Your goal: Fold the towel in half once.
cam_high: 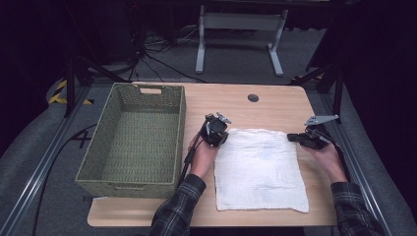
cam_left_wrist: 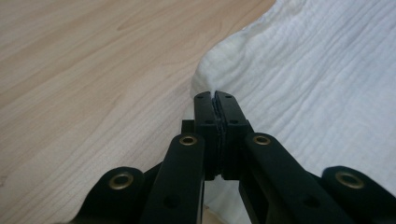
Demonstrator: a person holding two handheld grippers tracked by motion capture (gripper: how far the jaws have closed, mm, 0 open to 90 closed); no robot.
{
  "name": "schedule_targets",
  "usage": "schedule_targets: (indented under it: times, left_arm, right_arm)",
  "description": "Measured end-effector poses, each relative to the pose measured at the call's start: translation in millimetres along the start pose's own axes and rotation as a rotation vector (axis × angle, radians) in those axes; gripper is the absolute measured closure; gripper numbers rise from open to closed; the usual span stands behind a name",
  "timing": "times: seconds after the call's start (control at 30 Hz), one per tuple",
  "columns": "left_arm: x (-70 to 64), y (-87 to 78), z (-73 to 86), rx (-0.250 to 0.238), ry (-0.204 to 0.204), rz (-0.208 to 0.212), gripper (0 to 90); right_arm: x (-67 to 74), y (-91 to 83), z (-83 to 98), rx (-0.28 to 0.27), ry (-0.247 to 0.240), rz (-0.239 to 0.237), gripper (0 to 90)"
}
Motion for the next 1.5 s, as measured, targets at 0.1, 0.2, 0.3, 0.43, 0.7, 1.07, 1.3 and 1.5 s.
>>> schedule_targets:
  times: [0.1,0.2,0.3,0.43,0.7,1.07,1.3,1.5]
  left_arm:
    - [-5.3,-5.6,2.9,0.0,0.016,0.003,88.9]
    - [-11.1,-12.1,7.5,0.002,0.032,-0.003,88.9]
    - [-17.2,-22.9,12.9,0.001,0.055,-0.009,88.9]
    - [-24.9,-34.0,19.3,-0.014,0.082,-0.011,88.9]
    - [-41.6,-44.8,27.9,-0.015,0.13,0.001,88.9]
    - [-57.8,-42.4,58.6,0.065,0.162,0.057,88.9]
    - [-69.3,-27.8,81.5,0.141,0.171,0.106,88.8]
    - [-74.6,-17.2,85.5,0.198,0.197,0.101,88.8]
  right_arm:
    - [4.6,-6.5,0.4,-0.009,-0.011,-0.001,89.5]
    - [12.3,-12.9,3.4,-0.011,-0.025,0.0,89.5]
    - [21.4,-21.2,5.1,-0.01,-0.047,-0.001,89.4]
    - [31.5,-30.5,6.8,-0.027,-0.063,-0.007,89.4]
    - [47.2,-37.1,25.1,-0.007,-0.069,-0.022,89.4]
    - [67.8,-37.9,50.4,0.037,-0.074,-0.058,89.3]
    - [79.1,-27.6,69.1,0.101,-0.072,-0.08,89.3]
    - [81.0,-19.4,75.9,0.139,-0.072,-0.069,89.3]
Point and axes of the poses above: each handheld gripper's, and its own axes: y roughly forward along the jaws, z roughly out of its underside, x roughly to its left, the point moved 2 cm from there along y, roughly forward along the jaws, and after that the axes turned 8 degrees about x, right-handed, at the moved point
